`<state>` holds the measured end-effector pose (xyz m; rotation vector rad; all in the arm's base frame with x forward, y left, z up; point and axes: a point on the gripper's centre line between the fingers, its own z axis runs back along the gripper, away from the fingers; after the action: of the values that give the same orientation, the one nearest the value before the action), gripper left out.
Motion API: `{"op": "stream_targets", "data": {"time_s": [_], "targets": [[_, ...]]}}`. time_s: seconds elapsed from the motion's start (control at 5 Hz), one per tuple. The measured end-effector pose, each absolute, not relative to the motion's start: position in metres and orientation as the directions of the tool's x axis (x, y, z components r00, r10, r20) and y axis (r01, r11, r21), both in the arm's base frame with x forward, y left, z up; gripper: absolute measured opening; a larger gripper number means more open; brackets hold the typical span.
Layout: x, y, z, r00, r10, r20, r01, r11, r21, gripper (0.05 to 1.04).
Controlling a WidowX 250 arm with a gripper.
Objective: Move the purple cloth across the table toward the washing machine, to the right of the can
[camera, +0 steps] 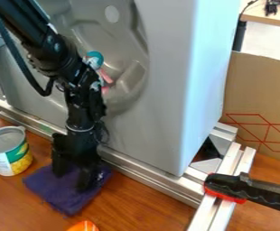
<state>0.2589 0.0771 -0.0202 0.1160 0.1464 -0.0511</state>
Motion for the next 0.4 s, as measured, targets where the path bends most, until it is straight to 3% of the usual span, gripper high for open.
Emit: {"op": "stream_targets", "data": {"time_s": [0.4], "targets": [[0.227, 0.085, 0.013, 0.990, 0.077, -0.117, -0.063, 0.991, 0.114, 1.000]]}}
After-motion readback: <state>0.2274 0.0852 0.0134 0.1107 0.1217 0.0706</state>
